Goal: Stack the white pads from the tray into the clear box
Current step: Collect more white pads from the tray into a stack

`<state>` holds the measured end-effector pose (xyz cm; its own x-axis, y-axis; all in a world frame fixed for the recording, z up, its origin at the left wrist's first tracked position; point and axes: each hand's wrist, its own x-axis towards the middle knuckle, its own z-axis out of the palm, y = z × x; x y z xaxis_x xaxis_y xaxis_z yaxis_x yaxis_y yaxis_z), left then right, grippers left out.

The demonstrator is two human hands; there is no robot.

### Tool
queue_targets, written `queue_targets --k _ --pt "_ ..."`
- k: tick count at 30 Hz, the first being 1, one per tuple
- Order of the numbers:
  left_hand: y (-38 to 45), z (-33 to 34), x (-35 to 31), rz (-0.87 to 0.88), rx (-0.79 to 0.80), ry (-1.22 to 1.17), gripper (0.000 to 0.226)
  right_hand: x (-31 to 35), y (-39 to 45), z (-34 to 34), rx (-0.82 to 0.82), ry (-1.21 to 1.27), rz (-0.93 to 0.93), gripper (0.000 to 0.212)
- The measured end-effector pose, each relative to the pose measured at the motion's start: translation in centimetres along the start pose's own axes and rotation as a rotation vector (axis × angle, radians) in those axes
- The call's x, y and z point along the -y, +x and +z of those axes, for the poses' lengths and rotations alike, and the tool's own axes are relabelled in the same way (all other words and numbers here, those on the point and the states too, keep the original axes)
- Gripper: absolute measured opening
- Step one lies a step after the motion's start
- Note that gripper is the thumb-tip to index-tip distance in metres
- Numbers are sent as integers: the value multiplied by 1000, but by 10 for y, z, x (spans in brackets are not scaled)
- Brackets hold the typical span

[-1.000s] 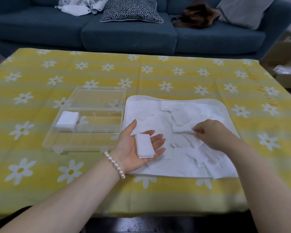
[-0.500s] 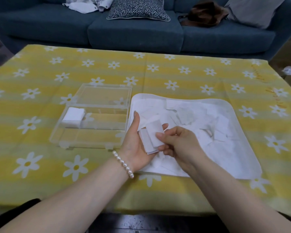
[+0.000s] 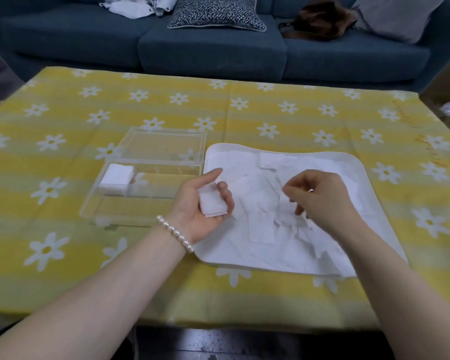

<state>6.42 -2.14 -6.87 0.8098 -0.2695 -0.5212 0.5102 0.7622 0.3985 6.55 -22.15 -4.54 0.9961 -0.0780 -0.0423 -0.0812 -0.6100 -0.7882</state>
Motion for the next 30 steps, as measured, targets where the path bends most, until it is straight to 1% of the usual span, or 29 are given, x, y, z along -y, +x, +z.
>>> queue_targets --k 1,3,5,7,9,12,14,16,19,21,24,27,30 --pt "0 -1 -3 5 11 5 20 -5 2 -4 84 -78 2 11" --pt "1 -2 -6 17 12 30 27 -11 0 -2 256 -310 -42 14" --pt "2 -4 -7 14 7 42 24 -13 -6 8 388 -475 -132 17" --pt "2 -4 -6 0 3 30 19 -15 -11 21 481 -566 -220 34" --pt "2 -4 -6 -5 -5 6 23 -19 -12 32 499 -657 -315 49" --pt "2 -3 -8 -6 -17 -11 24 -20 -16 46 484 -682 -472 56" --pt "1 -3 -10 -12 -16 -9 22 -19 -20 55 503 -686 -591 55" --pt "1 -3 -11 -20 -17 -13 20 -17 -23 61 503 -755 -676 52" --pt "1 -4 -10 -30 -25 3 22 -12 -19 66 474 -846 -681 40" --pt "1 -4 -8 -36 -34 19 25 -13 -14 67 440 -845 -668 34" --pt "0 -3 -7 -47 -51 42 24 -18 -12 68 376 -727 -624 31" --pt "-1 -3 -7 -49 -63 62 22 -16 -14 63 357 -460 -476 38" --pt "-1 -3 -7 -45 -73 85 20 -12 -9 52 343 -284 -367 38"
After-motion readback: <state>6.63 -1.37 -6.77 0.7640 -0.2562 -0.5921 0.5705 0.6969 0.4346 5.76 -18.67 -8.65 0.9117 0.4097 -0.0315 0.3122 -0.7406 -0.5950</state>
